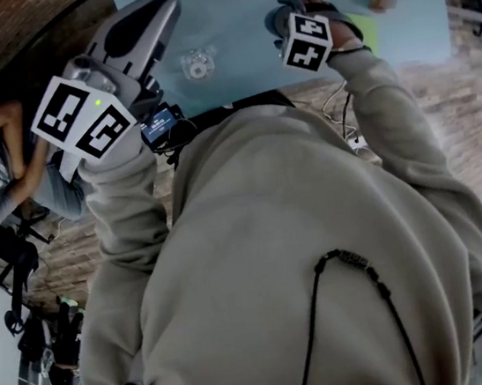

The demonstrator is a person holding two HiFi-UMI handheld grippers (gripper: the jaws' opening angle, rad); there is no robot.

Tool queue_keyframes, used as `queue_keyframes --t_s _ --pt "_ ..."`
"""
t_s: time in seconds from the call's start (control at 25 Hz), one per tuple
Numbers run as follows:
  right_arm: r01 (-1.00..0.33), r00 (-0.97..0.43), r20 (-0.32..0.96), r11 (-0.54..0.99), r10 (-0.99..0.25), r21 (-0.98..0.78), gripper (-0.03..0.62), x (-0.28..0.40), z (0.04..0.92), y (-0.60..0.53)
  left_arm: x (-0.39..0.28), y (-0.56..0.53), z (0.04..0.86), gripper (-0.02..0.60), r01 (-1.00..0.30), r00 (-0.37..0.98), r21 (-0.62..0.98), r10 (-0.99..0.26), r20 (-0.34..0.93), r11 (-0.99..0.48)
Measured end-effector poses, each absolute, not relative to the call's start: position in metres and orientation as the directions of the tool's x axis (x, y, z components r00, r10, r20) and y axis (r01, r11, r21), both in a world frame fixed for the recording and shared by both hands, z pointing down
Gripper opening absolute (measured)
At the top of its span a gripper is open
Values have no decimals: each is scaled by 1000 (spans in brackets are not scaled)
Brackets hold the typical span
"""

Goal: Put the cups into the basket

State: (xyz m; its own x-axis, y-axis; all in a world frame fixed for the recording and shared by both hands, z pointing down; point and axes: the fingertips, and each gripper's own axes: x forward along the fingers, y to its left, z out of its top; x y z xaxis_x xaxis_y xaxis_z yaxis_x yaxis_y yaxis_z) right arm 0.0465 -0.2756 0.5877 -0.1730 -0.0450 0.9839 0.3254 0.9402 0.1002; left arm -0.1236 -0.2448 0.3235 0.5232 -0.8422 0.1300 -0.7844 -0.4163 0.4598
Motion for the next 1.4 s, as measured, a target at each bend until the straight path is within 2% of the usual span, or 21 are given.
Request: queue_keyframes --t_s 0.6,0.92,1.4 --pt "210 -229 957 951 -175 225 423 77 480 -280 -119 -249 301 -2 -736 562 479 -826 38 -479" --pt "207 -258 936 933 -238 294 423 72 437 -303 -123 -249 312 -2 -731 545 506 -838 30 -457" --pt "259 -317 912 902 -259 346 423 11 419 -380 -154 -252 343 -3 -762 452 545 -890 59 -351"
